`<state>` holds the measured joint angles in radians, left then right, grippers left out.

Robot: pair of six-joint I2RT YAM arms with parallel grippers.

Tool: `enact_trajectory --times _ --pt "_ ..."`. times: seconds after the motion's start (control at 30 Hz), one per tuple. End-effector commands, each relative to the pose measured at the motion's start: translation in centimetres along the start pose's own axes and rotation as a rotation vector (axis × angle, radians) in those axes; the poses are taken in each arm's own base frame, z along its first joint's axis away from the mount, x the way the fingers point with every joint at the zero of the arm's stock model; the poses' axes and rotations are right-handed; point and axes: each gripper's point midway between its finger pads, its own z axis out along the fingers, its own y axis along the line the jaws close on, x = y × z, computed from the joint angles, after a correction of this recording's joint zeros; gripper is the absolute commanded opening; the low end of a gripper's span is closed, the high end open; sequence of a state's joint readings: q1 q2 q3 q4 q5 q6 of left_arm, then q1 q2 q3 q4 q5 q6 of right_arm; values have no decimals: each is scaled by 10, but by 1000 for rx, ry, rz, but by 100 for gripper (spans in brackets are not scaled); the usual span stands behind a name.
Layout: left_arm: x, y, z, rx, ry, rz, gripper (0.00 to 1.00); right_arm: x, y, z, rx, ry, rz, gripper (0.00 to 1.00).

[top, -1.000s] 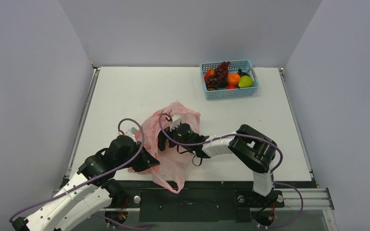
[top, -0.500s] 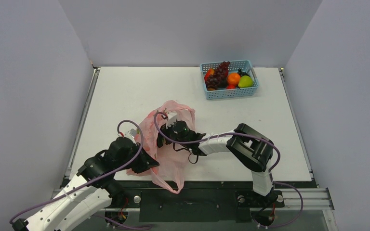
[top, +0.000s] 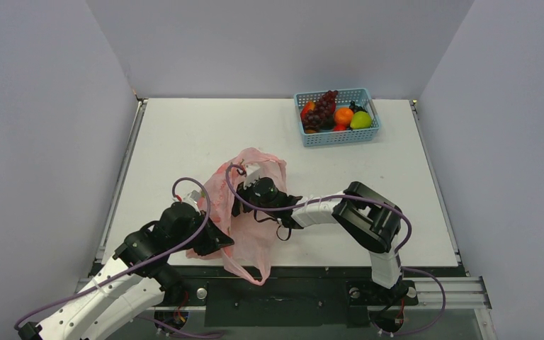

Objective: Take the fake fruits out of the plastic bag

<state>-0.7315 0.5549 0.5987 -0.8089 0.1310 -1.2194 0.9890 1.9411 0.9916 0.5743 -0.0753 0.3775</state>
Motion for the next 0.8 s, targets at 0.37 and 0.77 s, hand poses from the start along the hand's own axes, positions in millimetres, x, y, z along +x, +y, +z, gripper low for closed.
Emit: enact_trajectory --times 0.37,0.77 --pt "-8 -6 9 30 -42 4 0 -50 9 -64 -12 -115 69 0" --pt "-17 -14 28 63 -67 3 0 -38 -1 -140 52 -40 72 0"
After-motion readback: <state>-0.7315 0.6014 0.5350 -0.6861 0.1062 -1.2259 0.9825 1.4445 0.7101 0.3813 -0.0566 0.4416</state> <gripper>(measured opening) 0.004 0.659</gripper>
